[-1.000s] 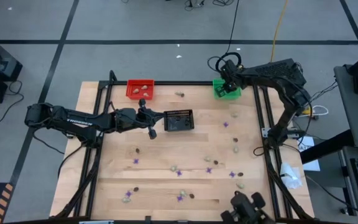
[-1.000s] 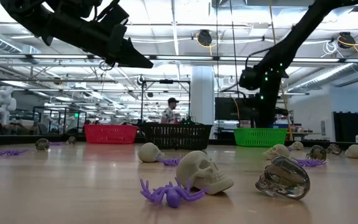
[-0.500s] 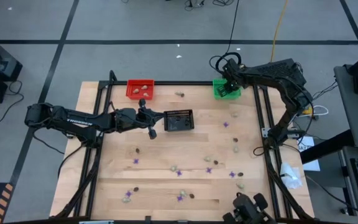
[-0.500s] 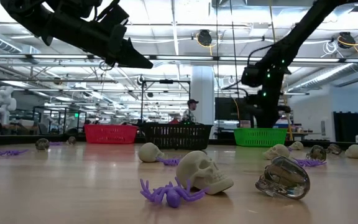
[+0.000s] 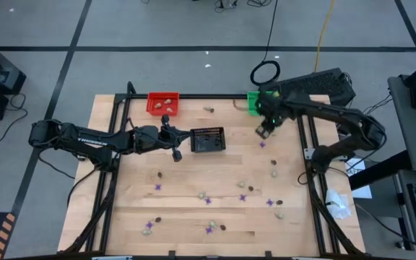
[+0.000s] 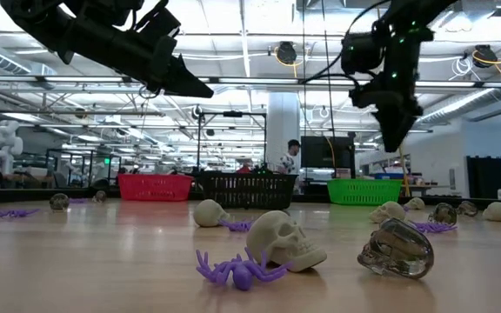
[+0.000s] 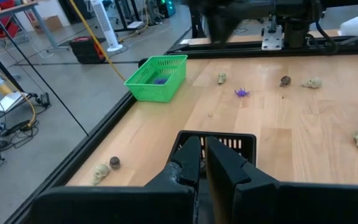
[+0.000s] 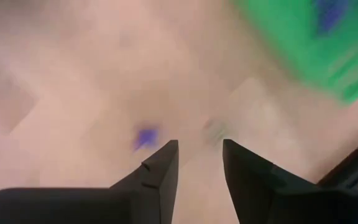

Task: Sort Halloween decoration
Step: Put the black skull toy into the black bin

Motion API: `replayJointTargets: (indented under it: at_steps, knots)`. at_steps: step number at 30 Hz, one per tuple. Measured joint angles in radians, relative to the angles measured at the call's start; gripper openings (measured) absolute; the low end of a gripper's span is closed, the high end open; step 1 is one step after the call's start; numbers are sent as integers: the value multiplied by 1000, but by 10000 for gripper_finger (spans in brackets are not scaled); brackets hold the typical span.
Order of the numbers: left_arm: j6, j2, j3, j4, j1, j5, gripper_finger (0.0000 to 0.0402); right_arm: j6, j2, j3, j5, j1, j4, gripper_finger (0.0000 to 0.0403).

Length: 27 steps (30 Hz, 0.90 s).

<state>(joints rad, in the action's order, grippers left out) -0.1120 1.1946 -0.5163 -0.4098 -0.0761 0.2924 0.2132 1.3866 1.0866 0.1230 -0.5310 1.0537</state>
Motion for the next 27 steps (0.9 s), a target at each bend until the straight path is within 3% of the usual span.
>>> replayJointTargets:
  at_steps: [6,16,21,27]
  knots:
    - [0,0,0,14,0,0,20,191,-53,-131,-93,217,4,115]
    - [0,0,0,31,0,0,20,415,-68,-216,-99,620,-204,117]
    - [0,0,0,30,0,0,20,547,-57,-215,-52,801,-344,149]
    - [0,0,0,30,0,0,20,676,46,-215,-15,928,-445,198]
